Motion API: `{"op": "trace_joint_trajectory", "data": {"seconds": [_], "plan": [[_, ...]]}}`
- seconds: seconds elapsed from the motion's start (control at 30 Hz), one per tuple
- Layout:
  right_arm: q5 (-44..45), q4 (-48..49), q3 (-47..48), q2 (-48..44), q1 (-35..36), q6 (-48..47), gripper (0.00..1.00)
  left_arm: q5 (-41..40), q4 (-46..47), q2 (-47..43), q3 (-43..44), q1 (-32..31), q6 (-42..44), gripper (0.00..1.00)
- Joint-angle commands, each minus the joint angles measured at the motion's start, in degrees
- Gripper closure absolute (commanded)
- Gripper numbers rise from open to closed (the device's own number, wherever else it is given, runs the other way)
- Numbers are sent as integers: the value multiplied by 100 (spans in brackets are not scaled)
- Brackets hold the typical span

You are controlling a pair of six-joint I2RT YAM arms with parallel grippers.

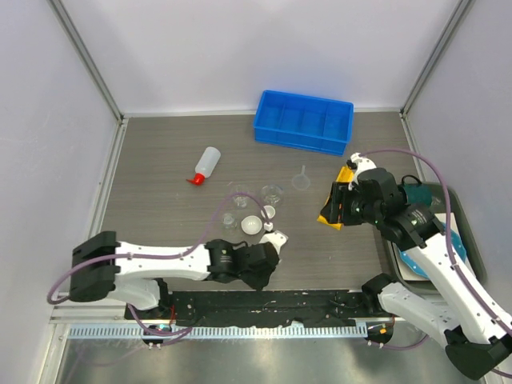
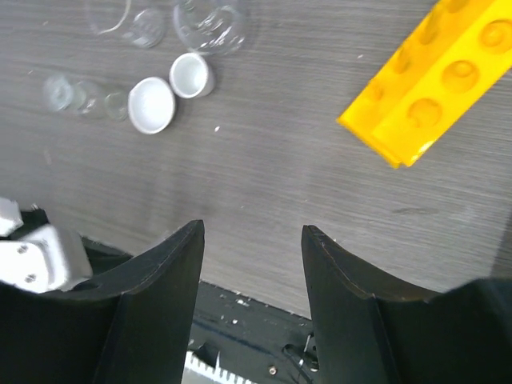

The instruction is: Organize the chemistry lab equipment

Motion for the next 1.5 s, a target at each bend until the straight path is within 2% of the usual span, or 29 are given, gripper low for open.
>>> {"op": "trace_joint_trajectory", "data": {"seconds": [0.0, 0.17, 0.33, 0.5, 0.63, 0.8, 1.1, 1.33, 1.47], "plan": [[-957, -2, -182, -356, 21, 112, 43, 949, 756, -1006, -140, 245, 541, 90], [-2194, 67, -235, -611, 21, 226, 43, 1908, 1187, -1710, -333, 605, 787, 90], [-2970, 120, -209, -796, 21, 270, 43, 2935, 1881, -2220, -614, 1026, 814, 90], [-4040, 489, -454, -876, 12, 480, 43, 3517, 2391, -2309, -764, 1124, 841, 90], [-4464, 639, -525, -928, 21, 543, 43, 3895, 2769, -2370, -896, 1150, 911, 90], [-4667, 613, -534, -937, 21, 552, 44, 4430, 3165, -2555, -1054, 1203, 1007, 90], [-4773, 551, -604, -797, 109, 542, 44, 4818, 3350, -2828, -1247, 1308, 1280, 91], [-4685, 954, -683, -797, 442, 920, 44, 5196, 3508, -2652, -1221, 1528, 1368, 92], [-4492, 1166, -745, -797, 863, 1149, 44, 5354, 3569, -2547, -1177, 1660, 1403, 92]]}}
